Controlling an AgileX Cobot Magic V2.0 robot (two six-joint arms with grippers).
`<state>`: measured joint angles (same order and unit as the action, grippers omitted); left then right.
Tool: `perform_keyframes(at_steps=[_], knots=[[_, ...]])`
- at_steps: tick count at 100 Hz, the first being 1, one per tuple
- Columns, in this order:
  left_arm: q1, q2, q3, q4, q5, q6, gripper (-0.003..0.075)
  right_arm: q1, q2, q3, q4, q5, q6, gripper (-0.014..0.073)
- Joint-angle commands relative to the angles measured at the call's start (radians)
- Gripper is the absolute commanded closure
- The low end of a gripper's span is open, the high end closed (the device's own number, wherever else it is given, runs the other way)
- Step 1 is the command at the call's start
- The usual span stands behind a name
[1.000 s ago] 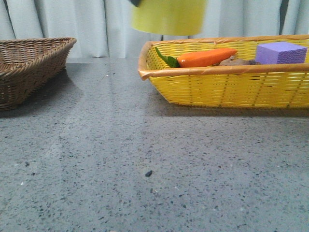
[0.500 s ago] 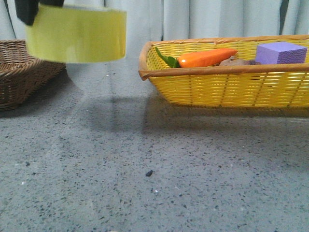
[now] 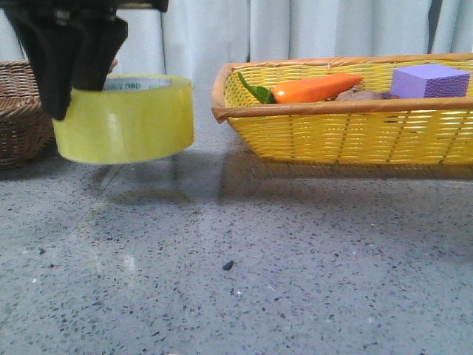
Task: Transfer tape with both arms
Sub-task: 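Lift the tape roll with the right gripper and carry it toward the brown basket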
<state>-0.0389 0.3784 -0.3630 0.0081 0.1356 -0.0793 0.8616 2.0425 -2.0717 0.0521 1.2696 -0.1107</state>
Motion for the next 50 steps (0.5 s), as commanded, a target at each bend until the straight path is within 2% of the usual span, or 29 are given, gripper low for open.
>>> perform_keyframes(at_steps=[1, 23, 50], knots=[[0.002, 0.013, -0.035, -0.008, -0.088, -0.004, 0.0741, -0.003, -0.049, -0.037, -0.016, 0.015, -0.014, 0.0631], [0.002, 0.013, -0.035, -0.008, -0.088, -0.004, 0.0741, -0.003, -0.031, -0.037, -0.016, 0.003, -0.014, 0.0615], [0.002, 0.013, -0.035, -0.008, -0.088, -0.004, 0.0741, -0.003, -0.029, -0.037, -0.016, -0.003, -0.014, 0.0392]])
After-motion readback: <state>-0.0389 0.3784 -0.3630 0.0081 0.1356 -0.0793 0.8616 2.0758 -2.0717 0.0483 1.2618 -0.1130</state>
